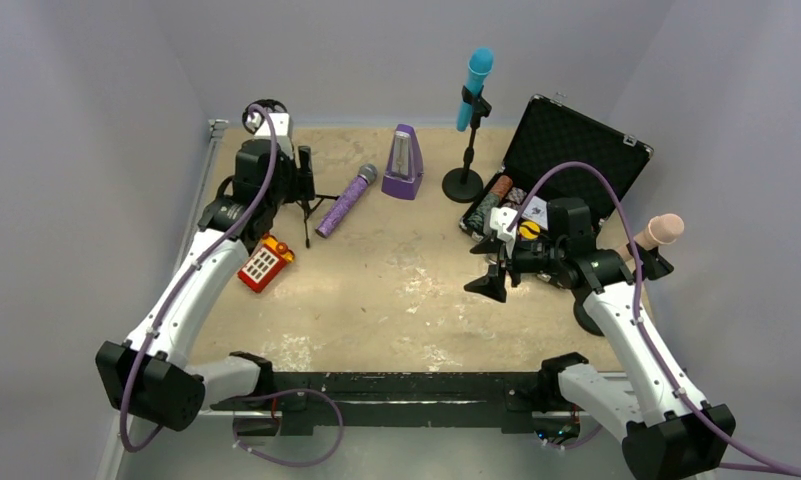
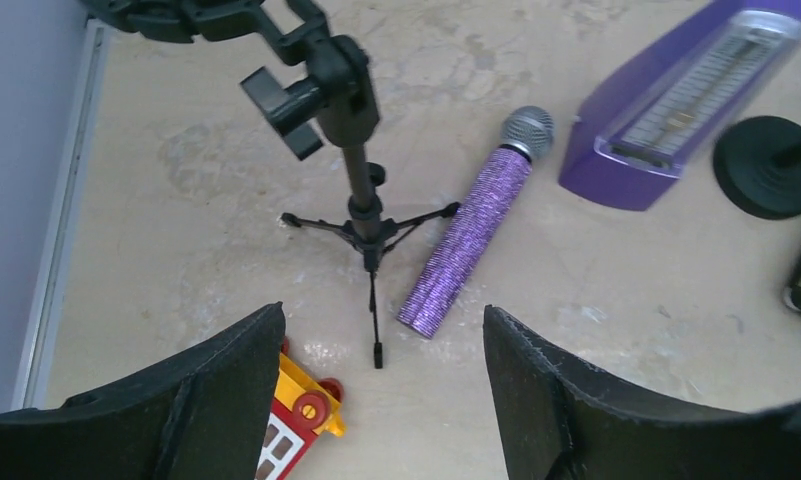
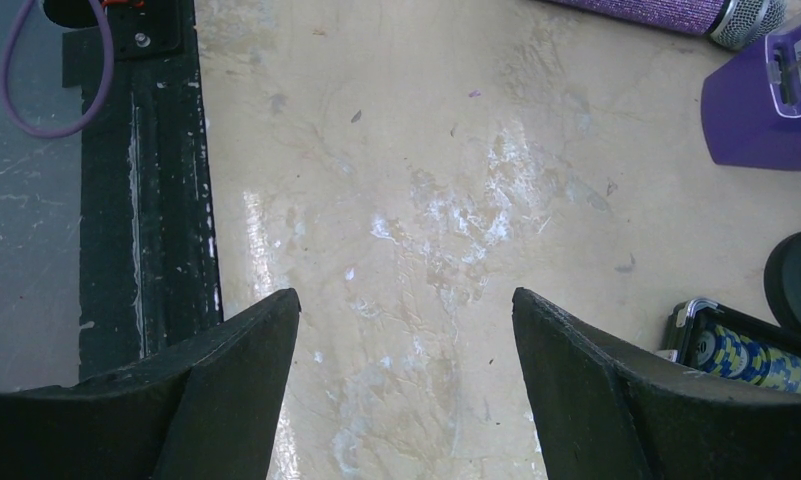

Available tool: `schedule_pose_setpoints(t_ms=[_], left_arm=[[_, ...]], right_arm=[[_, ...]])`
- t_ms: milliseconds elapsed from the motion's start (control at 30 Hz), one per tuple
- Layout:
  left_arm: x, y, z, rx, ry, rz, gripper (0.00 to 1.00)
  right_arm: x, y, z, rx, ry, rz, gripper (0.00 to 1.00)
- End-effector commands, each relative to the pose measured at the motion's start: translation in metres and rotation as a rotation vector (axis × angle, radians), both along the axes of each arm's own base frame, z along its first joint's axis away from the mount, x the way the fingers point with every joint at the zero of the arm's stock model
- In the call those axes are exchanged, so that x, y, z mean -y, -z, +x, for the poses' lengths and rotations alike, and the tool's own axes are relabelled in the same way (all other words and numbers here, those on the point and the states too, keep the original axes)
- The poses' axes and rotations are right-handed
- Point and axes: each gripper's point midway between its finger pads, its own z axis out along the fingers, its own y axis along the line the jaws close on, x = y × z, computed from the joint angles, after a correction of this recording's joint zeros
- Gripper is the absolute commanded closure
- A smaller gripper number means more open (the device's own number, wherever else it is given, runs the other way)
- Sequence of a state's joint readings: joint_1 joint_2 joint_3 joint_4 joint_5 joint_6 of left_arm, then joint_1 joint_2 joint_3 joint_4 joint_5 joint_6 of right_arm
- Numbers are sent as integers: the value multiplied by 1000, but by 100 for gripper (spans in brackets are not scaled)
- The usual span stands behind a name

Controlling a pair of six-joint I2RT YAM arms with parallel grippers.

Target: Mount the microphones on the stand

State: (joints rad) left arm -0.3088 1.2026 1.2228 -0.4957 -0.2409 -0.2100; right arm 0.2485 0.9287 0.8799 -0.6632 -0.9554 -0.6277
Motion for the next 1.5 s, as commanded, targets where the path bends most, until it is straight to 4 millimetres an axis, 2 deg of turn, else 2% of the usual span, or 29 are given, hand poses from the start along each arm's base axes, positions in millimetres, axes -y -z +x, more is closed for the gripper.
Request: schedule_pose_setpoints(t_ms=[0,200,267,433,633,767,800,967,1100,1167,1233,1467], left_arm=[[-25,-12,42,172,-141,-30,27],[-23,-1,80,230,-139,-11,34],[-23,1,92,247,-139,-10,40],[-20,16,111,260,-139,-4,48],[-29,28,124,287,-182,44,68],[-33,18,128,328,-171,80,99],[-35,12,127,347,-169,90,100],[-41,-37,107,474,-134,154,100],[-35,-83,83,553,-61,156,100],[-26,-90,66,536,-5,120,100],[-8,-92,46,514,87,55,100],[72,-70,-22,430,331,-181,100]], right_arm=[[-2,-3,3,16,-1,8,19],[-1,-1,5,16,5,1,19],[-1,0,6,11,5,-2,19],[-1,2,6,5,6,-7,19],[-1,5,7,-3,4,-14,19],[0,5,6,-2,0,-15,19],[0,6,6,-2,1,-17,19],[0,5,6,-1,-3,-17,19],[-1,5,5,-1,-7,-16,19],[0,5,5,2,-9,-17,19],[0,4,4,8,-10,-20,19],[1,0,0,27,-23,-11,19]])
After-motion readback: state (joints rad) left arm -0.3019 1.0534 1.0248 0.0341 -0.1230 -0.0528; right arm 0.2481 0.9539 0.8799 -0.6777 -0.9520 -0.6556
